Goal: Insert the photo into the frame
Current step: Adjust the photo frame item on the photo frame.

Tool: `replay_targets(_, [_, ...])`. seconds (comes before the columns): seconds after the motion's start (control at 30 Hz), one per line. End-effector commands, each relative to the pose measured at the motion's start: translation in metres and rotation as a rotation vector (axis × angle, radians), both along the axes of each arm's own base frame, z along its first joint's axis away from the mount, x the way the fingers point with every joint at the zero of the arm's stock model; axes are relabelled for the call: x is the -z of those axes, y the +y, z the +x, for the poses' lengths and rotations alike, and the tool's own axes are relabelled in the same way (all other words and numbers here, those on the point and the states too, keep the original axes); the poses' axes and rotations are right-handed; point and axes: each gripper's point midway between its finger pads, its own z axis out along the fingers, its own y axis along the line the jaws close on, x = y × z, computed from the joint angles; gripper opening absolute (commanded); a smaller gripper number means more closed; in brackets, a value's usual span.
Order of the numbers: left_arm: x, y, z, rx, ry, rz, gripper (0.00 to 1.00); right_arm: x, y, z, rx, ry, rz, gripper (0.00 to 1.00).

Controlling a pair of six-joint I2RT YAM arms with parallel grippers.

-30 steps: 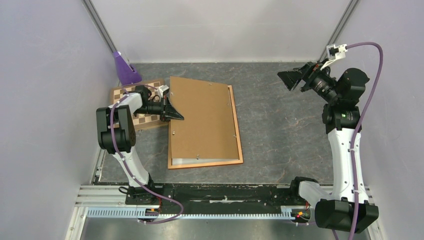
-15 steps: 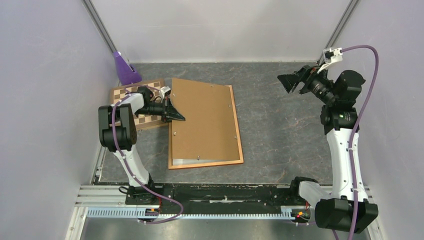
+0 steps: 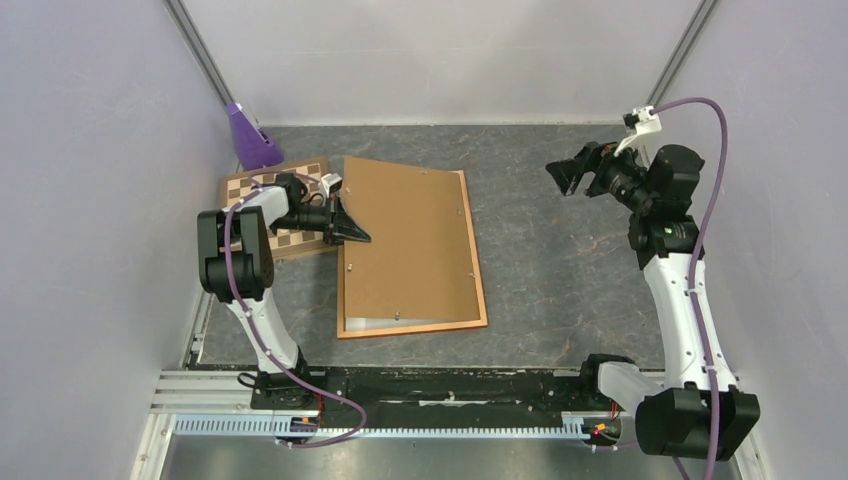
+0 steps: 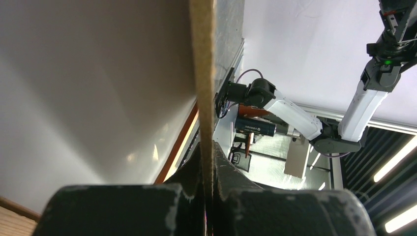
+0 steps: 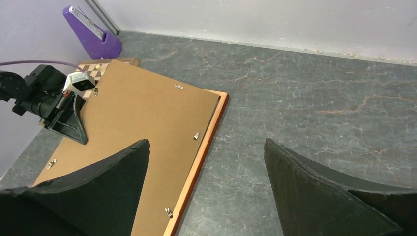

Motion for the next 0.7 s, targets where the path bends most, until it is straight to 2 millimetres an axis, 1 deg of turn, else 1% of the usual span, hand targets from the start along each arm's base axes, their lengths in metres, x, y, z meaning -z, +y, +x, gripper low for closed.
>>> replay_targets(0.0, [-0.009, -0.005, 0.004, 0.015, -0.031, -0.076, 0.02, 0.004, 0.003, 0.007, 0.027, -0.038, -0.087, 0.90])
replay_targets(0.2, [-0.004, -0.005, 0.003, 0.016, -0.017, -0.071, 0.02, 0.016, 0.010, 0.012, 0.012, -0.011, -0.100, 0.90])
replay_targets(0.5, [0.002, -0.005, 0.008, 0.022, -0.014, -0.063, 0.02, 0.018, 0.010, 0.010, 0.015, -0.012, -0.112, 0.89])
replay_targets(0.67, [0.003, -0.004, 0.007, 0.052, -0.010, -0.067, 0.02, 0.021, 0.010, 0.009, 0.016, -0.007, -0.110, 0.90])
